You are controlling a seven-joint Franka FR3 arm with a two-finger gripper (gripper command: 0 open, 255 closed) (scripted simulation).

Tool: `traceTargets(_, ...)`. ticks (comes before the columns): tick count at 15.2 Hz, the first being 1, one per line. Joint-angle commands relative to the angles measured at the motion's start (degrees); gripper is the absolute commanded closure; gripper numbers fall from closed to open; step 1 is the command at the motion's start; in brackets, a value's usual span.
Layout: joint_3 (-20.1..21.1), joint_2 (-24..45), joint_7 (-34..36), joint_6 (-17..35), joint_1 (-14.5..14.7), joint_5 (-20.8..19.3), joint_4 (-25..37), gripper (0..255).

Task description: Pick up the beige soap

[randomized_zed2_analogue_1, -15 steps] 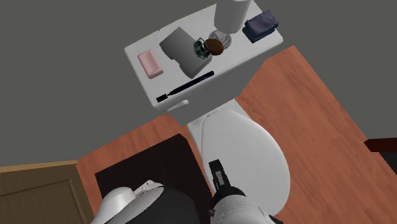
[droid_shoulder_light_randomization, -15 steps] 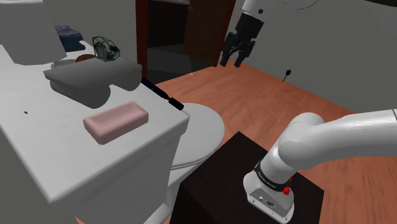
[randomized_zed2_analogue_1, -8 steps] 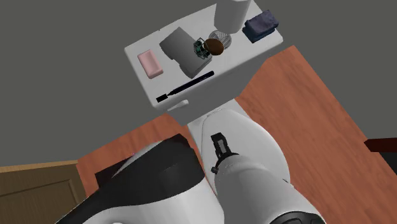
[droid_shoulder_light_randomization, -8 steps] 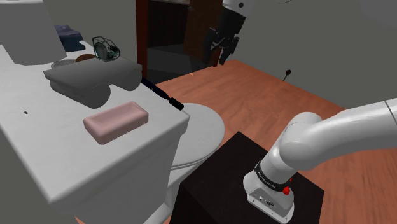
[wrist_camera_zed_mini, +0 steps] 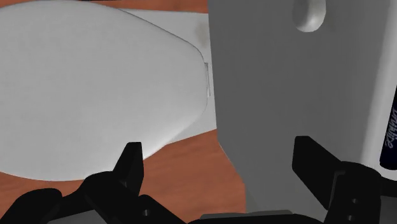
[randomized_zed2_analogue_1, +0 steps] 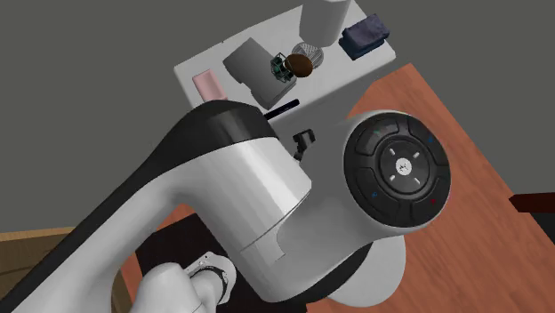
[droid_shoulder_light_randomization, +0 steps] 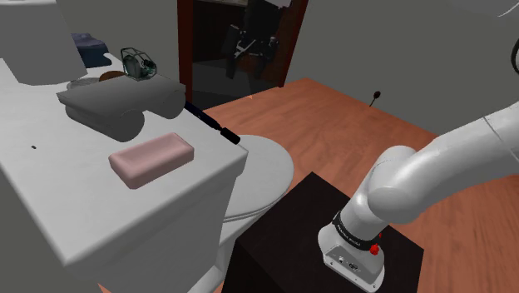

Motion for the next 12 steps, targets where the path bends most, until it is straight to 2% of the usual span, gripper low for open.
traceTargets(1,2.1,3.4,2.1,0.4,0.6,-0.1,3.5,0)
traceTargets(7,7.6,13.9,8.0,1.1,2.3,-2.1,14.2,0)
traceTargets(12,11.8,23.9,13.5,0.2,4.3,-6.1,25.3,0)
